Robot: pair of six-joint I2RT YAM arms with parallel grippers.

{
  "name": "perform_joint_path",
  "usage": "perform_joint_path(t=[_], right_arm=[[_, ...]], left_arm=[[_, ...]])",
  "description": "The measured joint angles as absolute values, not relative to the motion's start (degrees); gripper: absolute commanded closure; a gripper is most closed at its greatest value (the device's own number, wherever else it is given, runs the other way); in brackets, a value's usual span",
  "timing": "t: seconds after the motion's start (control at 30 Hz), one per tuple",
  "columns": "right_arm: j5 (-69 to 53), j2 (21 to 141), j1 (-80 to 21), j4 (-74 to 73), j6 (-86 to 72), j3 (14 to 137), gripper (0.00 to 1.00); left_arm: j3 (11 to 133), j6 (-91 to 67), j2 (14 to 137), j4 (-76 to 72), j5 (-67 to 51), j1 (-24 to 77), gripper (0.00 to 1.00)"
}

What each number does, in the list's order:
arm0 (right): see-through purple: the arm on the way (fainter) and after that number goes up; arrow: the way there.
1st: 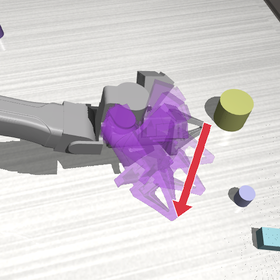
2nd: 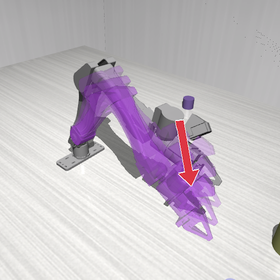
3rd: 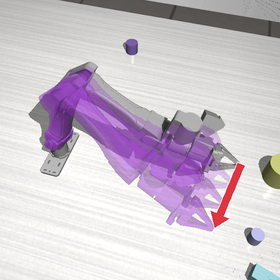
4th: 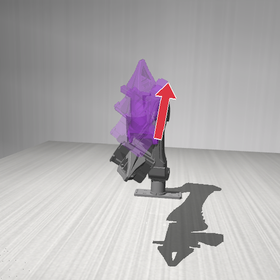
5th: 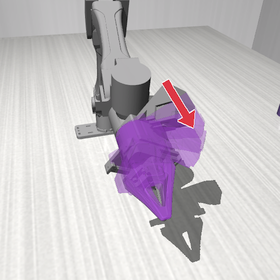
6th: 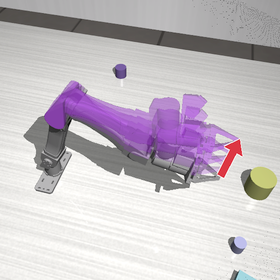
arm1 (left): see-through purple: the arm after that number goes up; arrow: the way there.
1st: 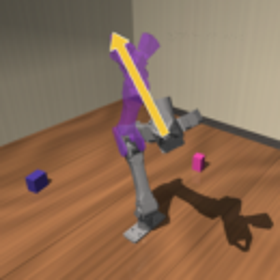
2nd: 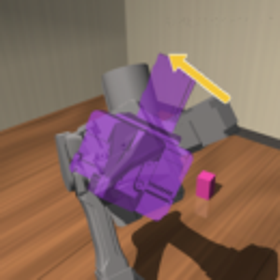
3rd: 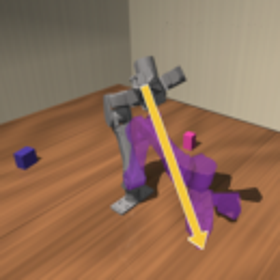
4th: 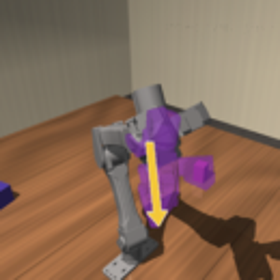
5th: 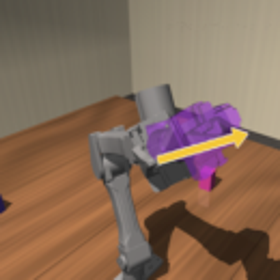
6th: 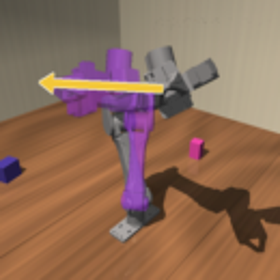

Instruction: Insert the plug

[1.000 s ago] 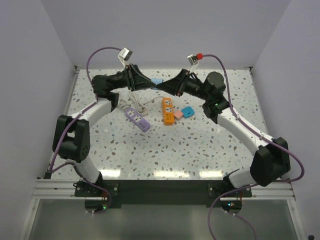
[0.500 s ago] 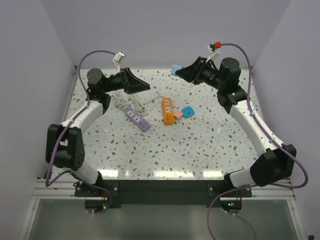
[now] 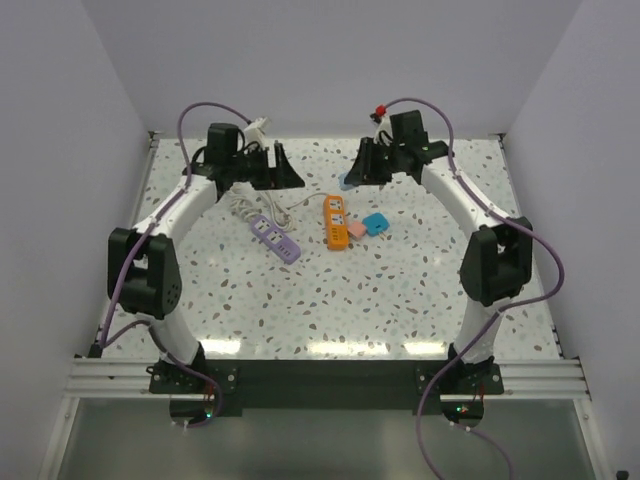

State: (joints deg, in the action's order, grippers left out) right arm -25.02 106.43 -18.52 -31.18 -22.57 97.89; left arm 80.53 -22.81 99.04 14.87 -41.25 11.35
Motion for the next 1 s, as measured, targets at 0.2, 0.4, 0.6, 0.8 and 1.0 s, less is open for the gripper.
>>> perform_joint_path(t=[0.2,0.4,0.6,0.8,1.0], right_arm=[[-23.24,112.99,-19.55,-40.21,-19.70,99.68,1.00],[-20.49,116.27,-22.22,-45.15,-17.04,103.28,1.00],[-18.85,116.31,-23.62,-46.96,-16.99,102.87,1.00],[-16.91,116.97,-23.62,-47.20,-17.10,101.65,1.00],[-15.44,118.50,-23.62,-47.13,-17.12,101.60,1.00]], left_arm=[[85.71,-21.26,109.60,20.47,-37.98,16.47,0.22],[94.32,-19.27,119.44,25.47,-35.88,18.50,0.29],[97.73,-18.83,124.38,26.98,-35.27,18.81,0.37],[100.03,-18.83,128.29,28.03,-35.07,19.25,0.36],[104.01,-18.83,130.96,28.36,-34.83,20.78,0.36]])
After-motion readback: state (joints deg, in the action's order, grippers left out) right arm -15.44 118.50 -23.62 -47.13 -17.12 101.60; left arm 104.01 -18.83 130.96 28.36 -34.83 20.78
